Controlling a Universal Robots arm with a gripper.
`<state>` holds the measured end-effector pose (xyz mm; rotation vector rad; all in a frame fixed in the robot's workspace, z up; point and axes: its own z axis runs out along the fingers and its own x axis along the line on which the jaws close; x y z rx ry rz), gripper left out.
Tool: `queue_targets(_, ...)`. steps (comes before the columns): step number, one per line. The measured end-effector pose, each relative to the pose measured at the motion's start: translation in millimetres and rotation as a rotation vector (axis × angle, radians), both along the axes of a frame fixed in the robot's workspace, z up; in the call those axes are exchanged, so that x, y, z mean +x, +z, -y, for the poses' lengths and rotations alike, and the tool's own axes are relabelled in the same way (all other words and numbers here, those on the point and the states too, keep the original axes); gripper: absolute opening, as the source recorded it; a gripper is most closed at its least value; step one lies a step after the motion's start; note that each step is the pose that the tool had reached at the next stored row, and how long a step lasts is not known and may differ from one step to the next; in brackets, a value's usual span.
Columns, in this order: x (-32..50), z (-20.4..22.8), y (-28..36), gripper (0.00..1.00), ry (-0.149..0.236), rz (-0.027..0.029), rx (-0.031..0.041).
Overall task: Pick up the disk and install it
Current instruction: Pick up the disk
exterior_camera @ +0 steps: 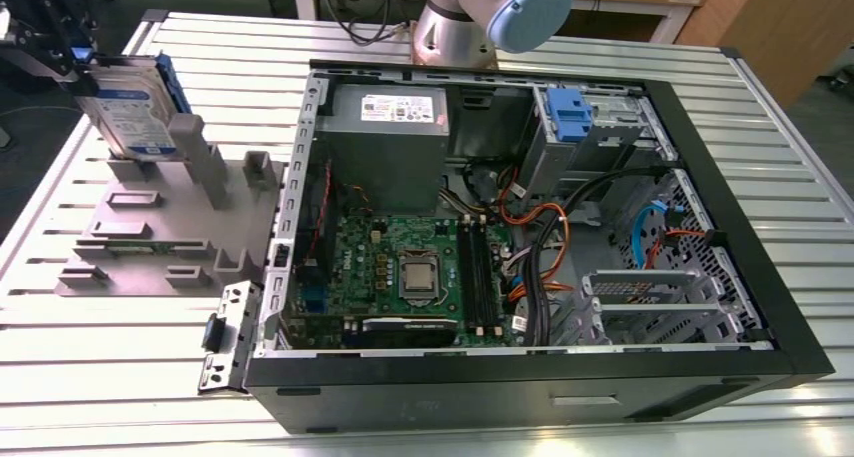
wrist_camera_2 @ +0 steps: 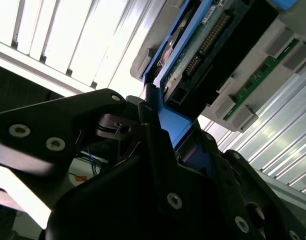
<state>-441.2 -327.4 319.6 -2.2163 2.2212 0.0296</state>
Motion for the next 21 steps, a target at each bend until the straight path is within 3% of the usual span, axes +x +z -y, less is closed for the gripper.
queue_targets(12,0.0,0.0,1.5,0.36,0.0,0.0,0.0)
queue_targets(14,0.0,0.0,4.8,0.36,0.0,0.0,0.0)
queue_targets(21,0.0,0.0,6.2,0.36,0.0,0.0,0.0)
